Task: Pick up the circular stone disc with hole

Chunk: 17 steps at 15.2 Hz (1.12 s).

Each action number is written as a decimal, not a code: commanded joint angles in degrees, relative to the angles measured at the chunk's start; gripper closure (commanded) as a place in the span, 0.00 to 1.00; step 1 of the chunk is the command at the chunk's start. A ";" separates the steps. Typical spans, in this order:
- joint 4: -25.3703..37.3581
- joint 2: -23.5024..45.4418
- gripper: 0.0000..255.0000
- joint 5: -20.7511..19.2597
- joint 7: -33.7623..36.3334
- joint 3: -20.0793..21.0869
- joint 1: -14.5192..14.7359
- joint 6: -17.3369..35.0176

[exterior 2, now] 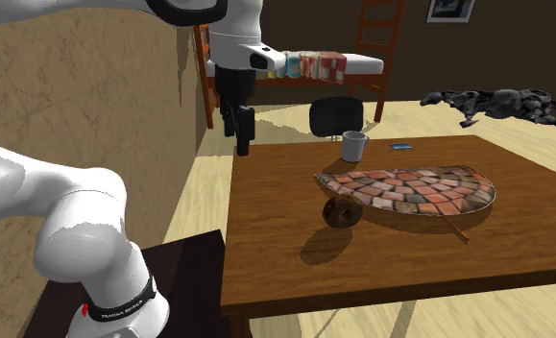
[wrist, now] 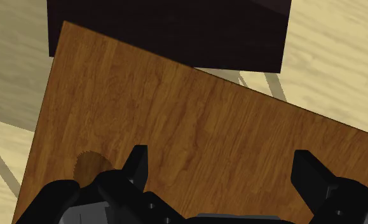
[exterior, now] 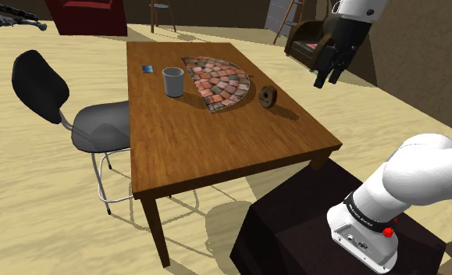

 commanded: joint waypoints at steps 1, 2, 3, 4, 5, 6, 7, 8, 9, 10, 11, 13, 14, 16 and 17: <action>0.00 0.00 0.00 0.00 0.00 0.00 0.00 0.00; 0.48 2.18 0.00 -0.05 0.30 -0.10 -0.35 1.43; 1.04 4.39 0.00 -0.11 0.61 -0.21 -0.69 2.81; 1.66 6.61 0.00 -0.16 0.92 -0.33 -1.02 4.14; 2.36 8.85 0.00 -0.20 1.23 -0.45 -1.35 5.42; 3.12 11.10 0.00 -0.24 1.54 -0.58 -1.68 6.63; 3.96 13.36 0.00 -0.28 1.86 -0.74 -1.98 7.79; 4.86 15.63 0.00 -0.32 2.17 -0.90 -2.28 8.89; 5.82 17.89 0.00 -0.35 2.49 -1.07 -2.57 9.92; 6.85 20.17 0.00 -0.37 2.80 -1.26 -2.85 10.90; 7.94 22.44 0.00 -0.38 3.11 -1.46 -3.12 11.81; 10.31 26.97 0.00 -0.38 3.72 -1.88 -3.64 13.44; 11.59 29.24 0.00 -0.36 4.02 -2.11 -3.89 14.16; 14.32 33.76 0.00 -0.28 4.60 -2.58 -4.38 15.40; 15.78 36.01 0.00 -0.21 4.88 -2.83 -4.62 15.93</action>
